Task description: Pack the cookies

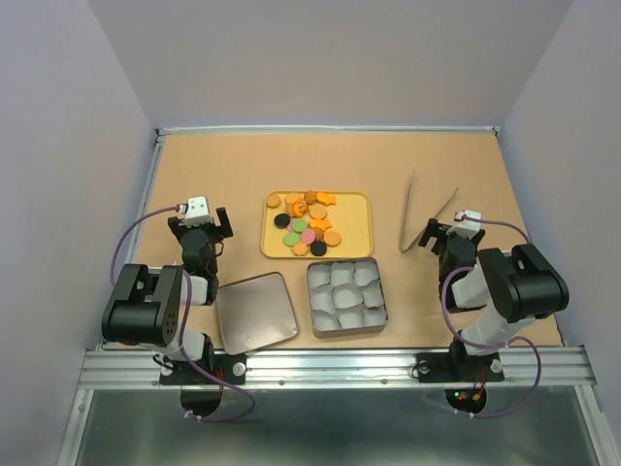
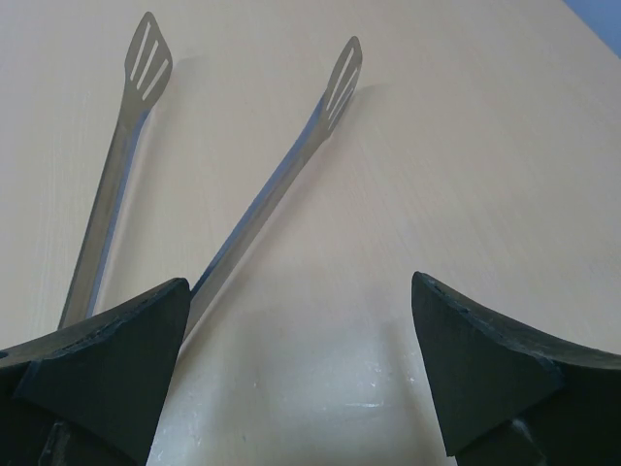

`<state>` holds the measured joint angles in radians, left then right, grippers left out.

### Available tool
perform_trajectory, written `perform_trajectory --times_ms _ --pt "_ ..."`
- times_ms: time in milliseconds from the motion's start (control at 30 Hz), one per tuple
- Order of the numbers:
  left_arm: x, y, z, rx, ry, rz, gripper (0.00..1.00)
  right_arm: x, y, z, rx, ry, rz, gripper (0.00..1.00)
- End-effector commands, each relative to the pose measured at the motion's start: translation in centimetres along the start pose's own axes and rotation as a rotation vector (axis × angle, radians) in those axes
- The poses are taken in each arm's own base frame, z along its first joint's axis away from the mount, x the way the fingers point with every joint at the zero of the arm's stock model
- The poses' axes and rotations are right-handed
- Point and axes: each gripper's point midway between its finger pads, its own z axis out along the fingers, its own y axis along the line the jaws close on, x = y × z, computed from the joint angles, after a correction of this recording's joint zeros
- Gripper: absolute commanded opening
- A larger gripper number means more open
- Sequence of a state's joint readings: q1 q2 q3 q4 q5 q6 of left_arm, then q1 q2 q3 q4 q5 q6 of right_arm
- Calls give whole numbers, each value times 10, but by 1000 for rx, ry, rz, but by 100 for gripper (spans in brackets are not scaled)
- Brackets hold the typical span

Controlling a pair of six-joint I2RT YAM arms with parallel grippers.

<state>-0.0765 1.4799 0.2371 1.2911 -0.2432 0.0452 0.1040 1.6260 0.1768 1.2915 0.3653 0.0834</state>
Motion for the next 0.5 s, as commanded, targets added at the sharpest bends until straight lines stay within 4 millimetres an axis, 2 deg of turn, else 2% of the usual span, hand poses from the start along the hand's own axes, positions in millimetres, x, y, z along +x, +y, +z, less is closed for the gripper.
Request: perform_trajectory --times_ms 0,467 --pt "-73 1 1 -4 -276 -64 99 -37 5 9 -11 -131 50 100" --pt "-72 1 1 -5 -273 -65 99 -40 2 9 7 -140 53 100"
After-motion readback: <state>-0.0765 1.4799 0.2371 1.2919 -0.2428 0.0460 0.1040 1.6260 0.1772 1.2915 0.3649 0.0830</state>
